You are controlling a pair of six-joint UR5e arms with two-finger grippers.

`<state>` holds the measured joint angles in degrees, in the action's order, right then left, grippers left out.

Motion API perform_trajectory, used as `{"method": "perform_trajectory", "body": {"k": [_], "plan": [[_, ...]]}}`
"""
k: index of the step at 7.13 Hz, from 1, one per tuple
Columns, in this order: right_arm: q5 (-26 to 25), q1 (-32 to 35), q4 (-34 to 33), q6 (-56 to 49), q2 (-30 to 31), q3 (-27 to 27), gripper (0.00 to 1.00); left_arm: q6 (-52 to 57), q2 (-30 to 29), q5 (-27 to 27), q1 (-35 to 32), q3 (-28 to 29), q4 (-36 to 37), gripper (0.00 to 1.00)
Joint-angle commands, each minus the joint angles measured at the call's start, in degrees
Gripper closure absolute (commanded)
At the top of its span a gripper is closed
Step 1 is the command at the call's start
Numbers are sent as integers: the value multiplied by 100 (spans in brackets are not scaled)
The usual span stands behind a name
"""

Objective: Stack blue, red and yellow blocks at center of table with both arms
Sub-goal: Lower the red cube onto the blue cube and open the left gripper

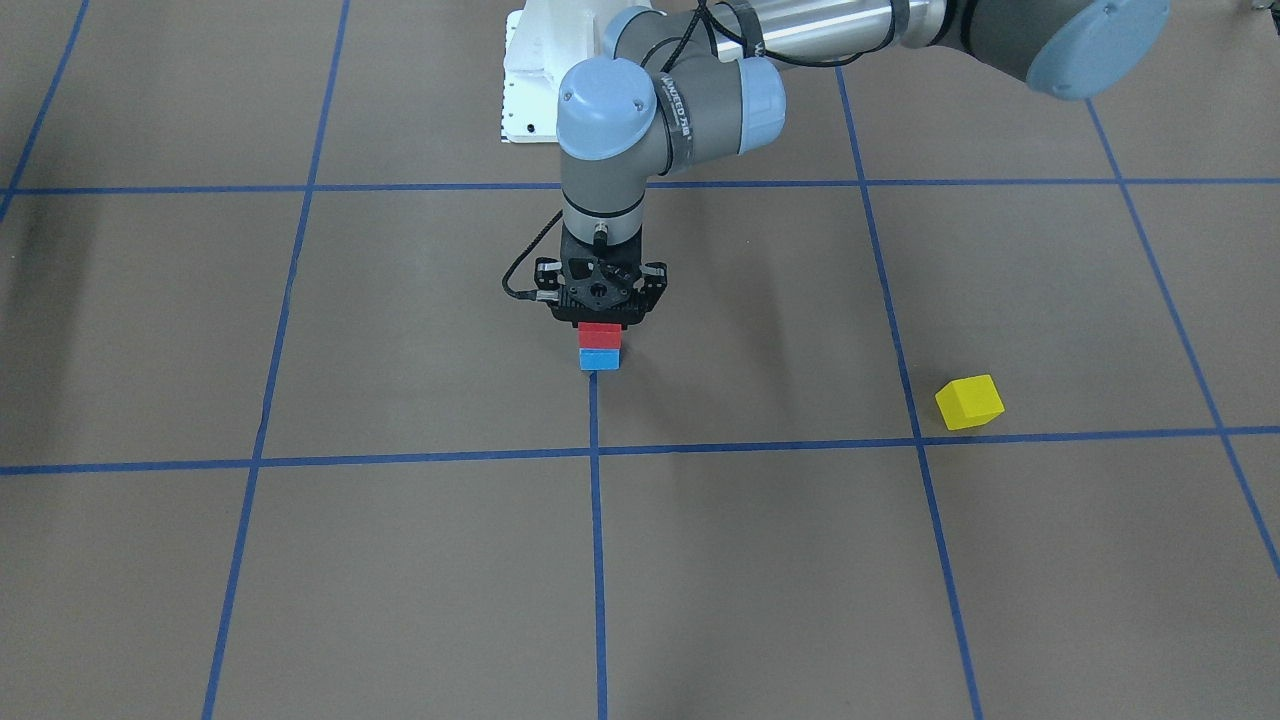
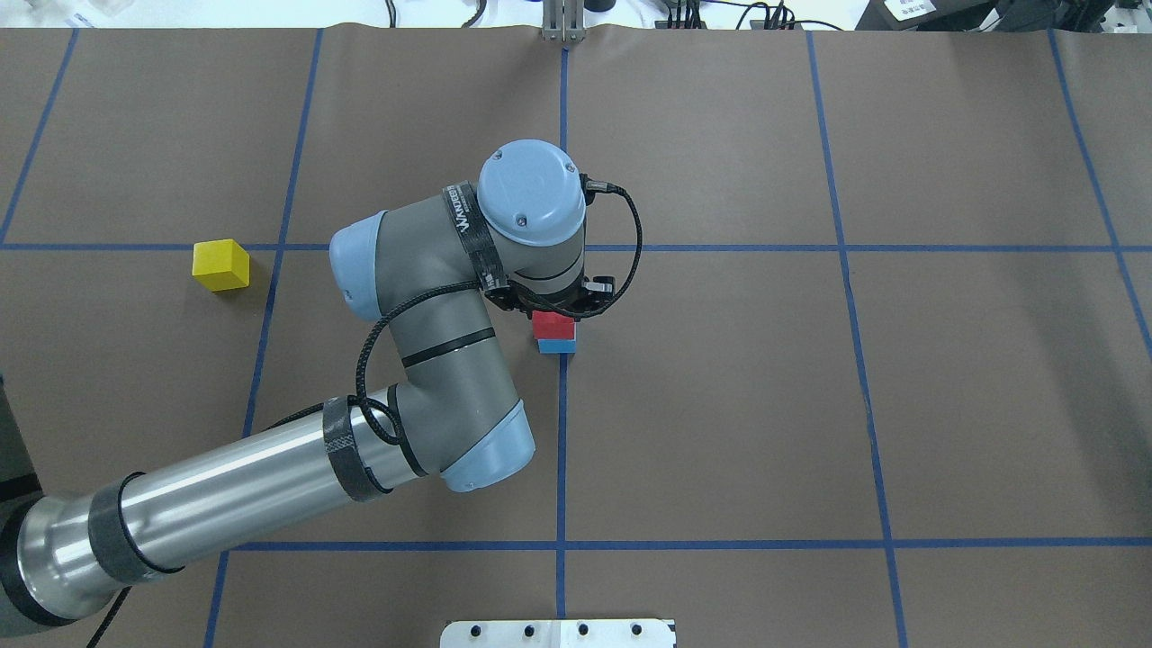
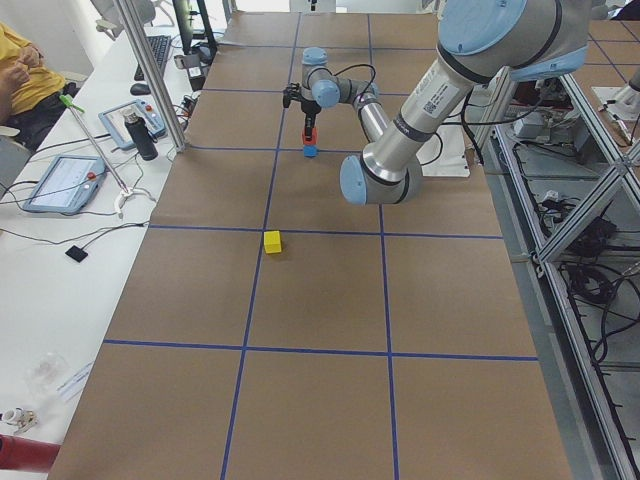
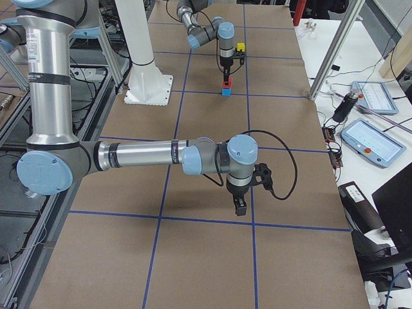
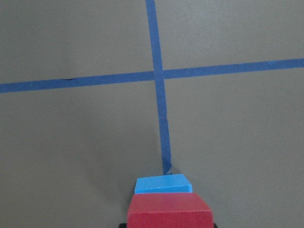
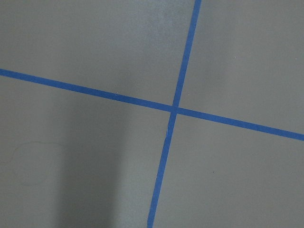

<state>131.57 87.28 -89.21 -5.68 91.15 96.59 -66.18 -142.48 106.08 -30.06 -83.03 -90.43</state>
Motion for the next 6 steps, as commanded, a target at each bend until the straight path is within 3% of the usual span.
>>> {"method": "perform_trajectory", "body": {"k": [1,6], "plan": [[0,0,0,-3,0,0,1,-114,0,-26,0,24,-1,76],[0,0,0,6,-9,0,1,-352,-17,-176,17,77,-54,53]]}}
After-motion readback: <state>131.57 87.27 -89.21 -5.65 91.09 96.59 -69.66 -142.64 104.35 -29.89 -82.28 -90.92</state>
